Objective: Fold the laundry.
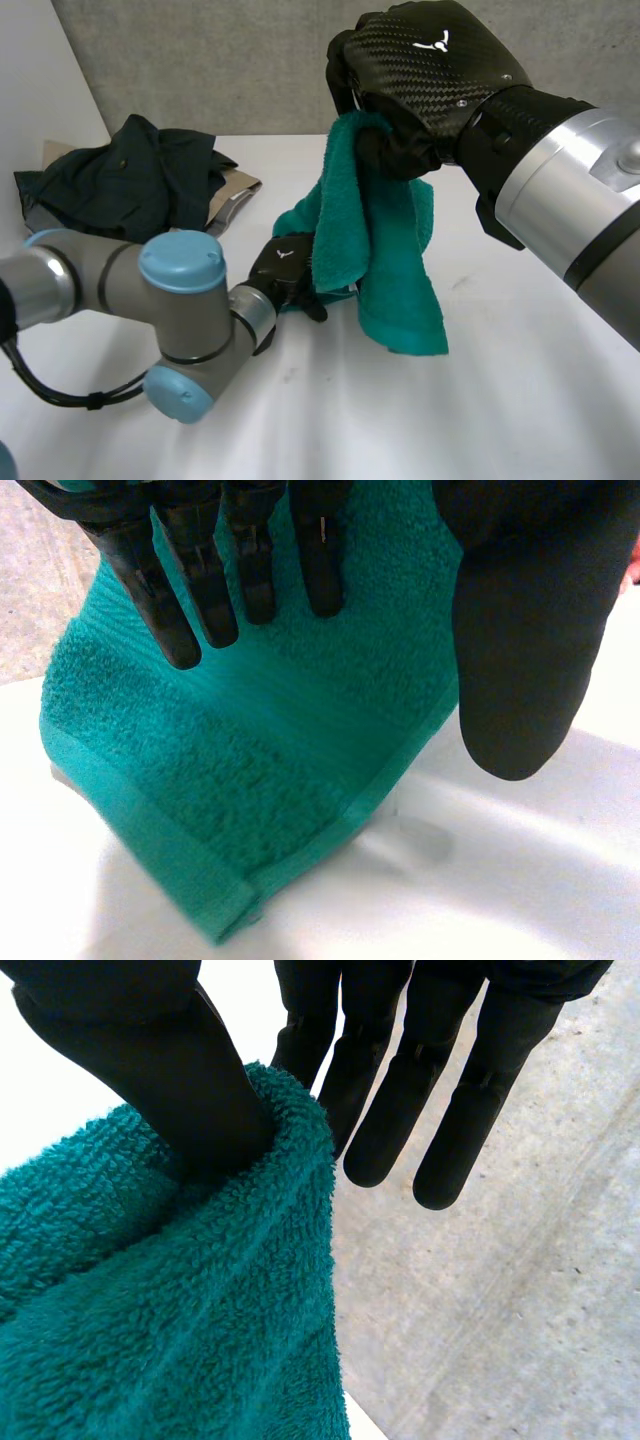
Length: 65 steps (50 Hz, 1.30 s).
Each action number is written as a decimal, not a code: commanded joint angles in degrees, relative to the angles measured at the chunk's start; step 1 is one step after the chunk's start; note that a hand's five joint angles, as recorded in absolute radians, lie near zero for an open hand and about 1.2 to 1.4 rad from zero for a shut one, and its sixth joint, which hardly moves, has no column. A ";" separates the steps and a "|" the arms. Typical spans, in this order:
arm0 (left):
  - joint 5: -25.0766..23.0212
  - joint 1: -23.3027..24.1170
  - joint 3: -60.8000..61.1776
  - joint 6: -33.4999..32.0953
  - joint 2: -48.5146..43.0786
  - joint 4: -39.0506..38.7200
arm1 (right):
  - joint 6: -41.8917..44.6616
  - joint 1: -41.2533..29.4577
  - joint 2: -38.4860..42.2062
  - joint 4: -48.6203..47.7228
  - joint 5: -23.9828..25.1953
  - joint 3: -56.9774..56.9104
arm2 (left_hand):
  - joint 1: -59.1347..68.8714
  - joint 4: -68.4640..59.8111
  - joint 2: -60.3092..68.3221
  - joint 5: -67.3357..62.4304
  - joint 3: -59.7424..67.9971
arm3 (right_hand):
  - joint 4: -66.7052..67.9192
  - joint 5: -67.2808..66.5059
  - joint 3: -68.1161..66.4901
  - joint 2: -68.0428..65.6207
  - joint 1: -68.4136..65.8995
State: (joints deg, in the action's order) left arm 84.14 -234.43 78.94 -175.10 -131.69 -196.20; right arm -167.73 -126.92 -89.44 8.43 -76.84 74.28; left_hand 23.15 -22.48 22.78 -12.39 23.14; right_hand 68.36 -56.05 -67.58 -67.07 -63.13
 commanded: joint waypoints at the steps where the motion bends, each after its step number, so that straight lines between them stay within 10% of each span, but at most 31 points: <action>1: 2.17 2.40 -3.00 7.56 -1.56 -1.64 | -3.56 -1.22 -1.27 0.36 -0.15 0.87 | 9.91 -10.58 10.28 -10.67 9.92 | 11.64 -13.95 -12.42 -12.93 -16.87; 7: 2.43 2.40 -2.48 20.30 -0.51 -1.29 | -4.71 -0.44 -1.09 -0.17 -0.15 1.13 | 56.70 -57.37 57.07 -57.45 56.70 | 11.64 -13.95 -12.42 -12.93 -16.87; 13: 3.31 0.56 1.21 20.85 5.29 -2.17 | -3.92 1.14 0.31 -0.52 0.73 0.87 | 56.85 -57.52 57.22 -57.61 56.86 | 11.64 -13.95 -12.42 -12.93 -16.87; 20: 3.23 -12.53 10.70 13.21 17.33 -7.44 | 5.64 13.53 9.62 0.18 1.26 1.04 | 56.85 -57.52 57.22 -57.61 56.86 | 11.64 -13.95 -12.42 -12.93 -16.87; 30: -2.04 -14.30 16.16 3.01 22.61 -10.78 | 17.17 17.32 25.97 -0.35 -0.33 -4.75 | 56.85 -57.52 57.22 -57.61 56.86 | 11.64 -13.95 -12.42 -12.93 -16.87; 32: -2.31 -13.86 16.33 2.48 22.61 -10.78 | 17.70 17.15 29.40 -0.70 -0.24 -6.16 | 50.04 -50.71 50.41 -50.79 50.04 | 11.64 -13.95 -12.42 -12.93 -16.87; 36: -2.22 -12.28 16.25 2.21 21.91 -10.70 | 17.52 17.15 32.92 -1.84 -0.68 -7.57 | 27.29 -27.95 27.65 -28.04 27.29 | -58.36 56.05 57.58 57.07 53.13; 51: -2.04 -5.51 14.75 -10.08 18.49 -10.43 | 17.52 19.07 16.05 -1.51 -5.51 5.42 | 2.05 -2.71 2.41 -2.80 2.05 | -58.36 56.05 57.58 57.07 53.13; 65: -1.26 5.30 0.70 -19.49 2.67 -3.93 | 16.73 29.10 18.24 -0.78 -0.50 17.65 | -0.31 -0.35 0.05 -0.44 -0.31 | -47.34 45.03 46.56 46.05 42.11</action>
State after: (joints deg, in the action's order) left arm 82.32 -231.46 85.76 -193.92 -122.96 -202.84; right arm -150.35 -98.93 -73.61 12.76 -80.15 87.66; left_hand 22.34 -21.66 21.96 -11.23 22.24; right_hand 15.80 -6.12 -15.79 -15.75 -15.15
